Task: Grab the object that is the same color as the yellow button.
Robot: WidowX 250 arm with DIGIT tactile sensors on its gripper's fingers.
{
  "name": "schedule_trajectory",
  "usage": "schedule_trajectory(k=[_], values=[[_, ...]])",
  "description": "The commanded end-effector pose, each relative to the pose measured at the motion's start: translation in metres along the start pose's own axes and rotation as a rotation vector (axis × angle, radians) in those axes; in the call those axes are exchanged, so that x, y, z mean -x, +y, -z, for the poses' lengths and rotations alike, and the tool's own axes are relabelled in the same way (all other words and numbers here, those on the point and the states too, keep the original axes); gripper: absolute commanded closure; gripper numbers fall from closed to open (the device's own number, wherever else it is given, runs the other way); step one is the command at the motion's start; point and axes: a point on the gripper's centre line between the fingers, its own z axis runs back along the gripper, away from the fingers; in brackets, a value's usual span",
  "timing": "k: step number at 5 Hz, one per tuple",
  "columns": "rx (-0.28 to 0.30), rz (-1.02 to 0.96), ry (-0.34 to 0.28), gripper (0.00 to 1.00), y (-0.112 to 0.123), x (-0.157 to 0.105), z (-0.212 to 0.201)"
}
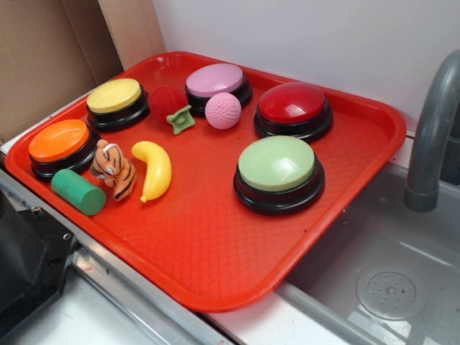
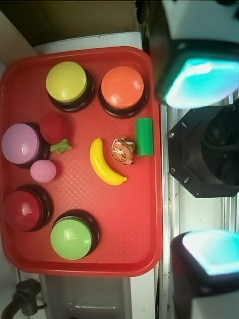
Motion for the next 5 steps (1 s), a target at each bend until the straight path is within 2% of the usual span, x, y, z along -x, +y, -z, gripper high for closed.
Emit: schedule_trajectory(k=[1, 2, 3, 4, 5], values=[[0.0, 0.0, 0.0, 0.0, 0.0, 0.0, 0.0], [-0.005, -0.14, 0.006, 0.0, 0.007, -0.017, 0.012], [0.029, -0.289, 0.015, 0.0, 0.016, -0.032, 0.03], [-0.054, -0.432, 0.05, 0.0, 0.03, -0.047, 0.053], [-0.053, -0.573, 0.09, 0.0, 0.04, -0.056, 0.087]])
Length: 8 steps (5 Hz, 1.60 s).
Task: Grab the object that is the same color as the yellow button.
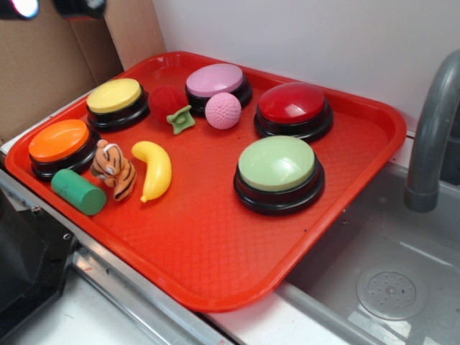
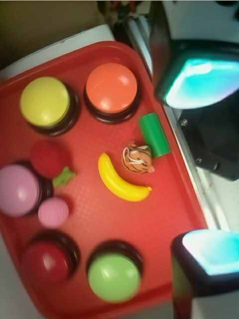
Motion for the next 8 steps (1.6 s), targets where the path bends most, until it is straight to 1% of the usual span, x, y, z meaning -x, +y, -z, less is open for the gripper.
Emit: schedule_trajectory(k=[1, 2, 3, 4, 5, 6, 7, 8], values=[[-0.069, -0.209, -0.019, 0.0, -0.001, -0.022, 0.049], [-0.087, -0.269, -0.016, 0.0, -0.008, -0.023, 0.082], [-0.122, -0.282, 0.05, 0.0, -0.002, -0.024, 0.115], [-0.075, -0.316, 0.037, 0.0, -0.002, -0.024, 0.138], [-0.035, -0.312, 0.001, 0.0, -0.006, -0.022, 0.157], [0.061, -0.29, 0.004, 0.0, -0.008, -0.024, 0.167], [0.114, -0.268, 0.02, 0.0, -0.008, -0.024, 0.173], [0.123, -0.242, 0.016, 1.0, -0.009, -0.023, 0.172]])
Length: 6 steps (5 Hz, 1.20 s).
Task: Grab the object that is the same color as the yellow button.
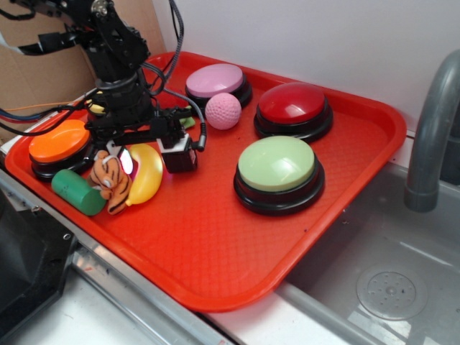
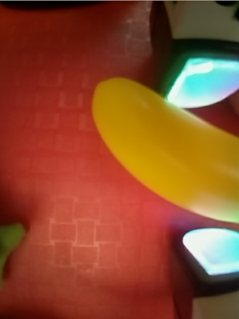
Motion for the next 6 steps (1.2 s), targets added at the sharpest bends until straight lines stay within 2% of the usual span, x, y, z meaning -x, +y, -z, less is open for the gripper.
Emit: schedule_trajectory(k=[1, 2, 3, 4, 5, 6], values=[[0.017, 0.045, -0.027, 1.0, -0.001, -0.004, -0.008], [-0.032, 0.112, -0.076, 1.0, -0.009, -0.008, -0.03], [-0.052, 0.217, -0.099, 1.0, -0.02, -0.015, -0.069], [-0.067, 0.431, -0.071, 1.0, -0.033, -0.019, -0.111], [-0.052, 0.532, -0.071, 1.0, -0.038, -0.018, -0.144], [0.005, 0.557, -0.091, 1.0, -0.035, -0.015, -0.168]])
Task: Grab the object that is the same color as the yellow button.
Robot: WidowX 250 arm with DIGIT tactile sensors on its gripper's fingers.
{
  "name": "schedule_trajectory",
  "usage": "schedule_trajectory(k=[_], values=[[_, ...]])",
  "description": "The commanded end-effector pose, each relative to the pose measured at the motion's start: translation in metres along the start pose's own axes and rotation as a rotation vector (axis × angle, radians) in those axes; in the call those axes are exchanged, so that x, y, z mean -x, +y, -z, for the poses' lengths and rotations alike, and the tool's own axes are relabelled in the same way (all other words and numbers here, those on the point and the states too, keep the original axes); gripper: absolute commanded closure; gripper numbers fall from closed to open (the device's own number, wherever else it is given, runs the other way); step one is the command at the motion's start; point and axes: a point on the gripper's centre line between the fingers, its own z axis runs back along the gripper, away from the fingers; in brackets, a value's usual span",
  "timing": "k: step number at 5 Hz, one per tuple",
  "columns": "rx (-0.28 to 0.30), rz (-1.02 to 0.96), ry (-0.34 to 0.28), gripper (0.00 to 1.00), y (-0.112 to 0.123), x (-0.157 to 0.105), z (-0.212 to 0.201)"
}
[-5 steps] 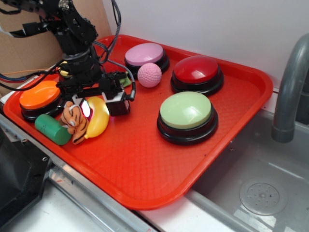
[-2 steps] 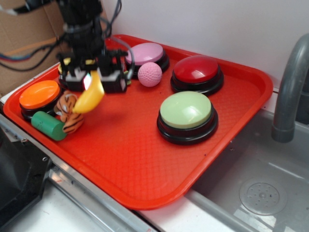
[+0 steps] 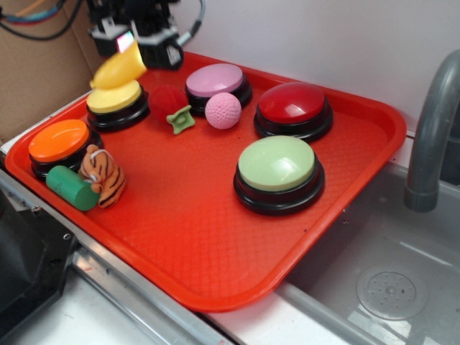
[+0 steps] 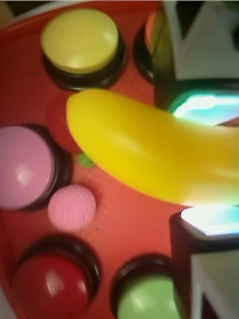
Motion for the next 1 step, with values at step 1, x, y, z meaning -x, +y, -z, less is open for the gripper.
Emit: schedule_trajectory(k=[1], values=[[0.076, 0.007, -0.079, 1.0, 0.0113, 0.0041, -0.0368]])
